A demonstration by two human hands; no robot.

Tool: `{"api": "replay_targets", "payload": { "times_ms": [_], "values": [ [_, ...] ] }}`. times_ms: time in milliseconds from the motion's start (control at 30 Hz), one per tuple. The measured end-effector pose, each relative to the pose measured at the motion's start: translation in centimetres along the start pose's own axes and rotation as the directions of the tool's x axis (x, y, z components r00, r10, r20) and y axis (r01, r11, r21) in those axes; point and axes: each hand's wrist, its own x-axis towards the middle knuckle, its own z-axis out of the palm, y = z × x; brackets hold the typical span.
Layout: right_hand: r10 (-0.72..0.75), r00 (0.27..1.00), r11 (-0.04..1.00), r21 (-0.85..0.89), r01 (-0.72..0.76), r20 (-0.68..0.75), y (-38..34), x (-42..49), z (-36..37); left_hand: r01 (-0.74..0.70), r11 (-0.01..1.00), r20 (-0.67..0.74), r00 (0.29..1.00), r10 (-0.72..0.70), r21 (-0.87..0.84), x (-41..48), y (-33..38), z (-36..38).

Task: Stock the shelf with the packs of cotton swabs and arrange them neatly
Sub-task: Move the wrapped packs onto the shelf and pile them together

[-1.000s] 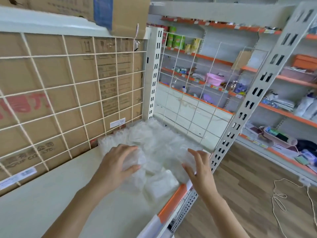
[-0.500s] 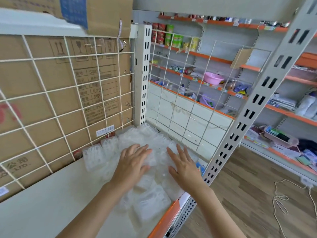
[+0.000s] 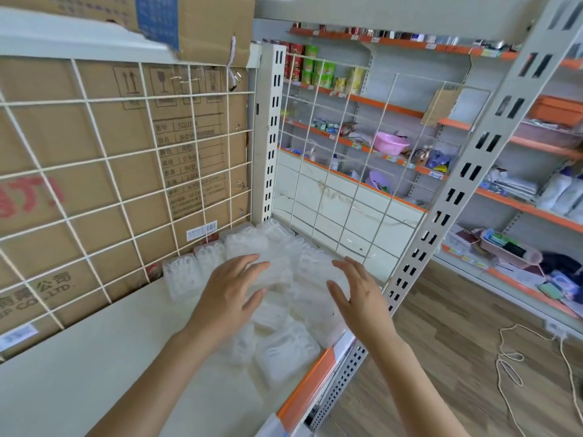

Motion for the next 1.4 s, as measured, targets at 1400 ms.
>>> {"api": "replay_targets", "payload": {
  "times_ms": [1400],
  "values": [
    [-0.768,0.599,0.63,0.432,0.645,0.226,-33.3,-20.9,7.8,0.907,0.297,-0.556,0.418,-0.718,0.298,-51.2,10.3,-34.0]
  ]
}}
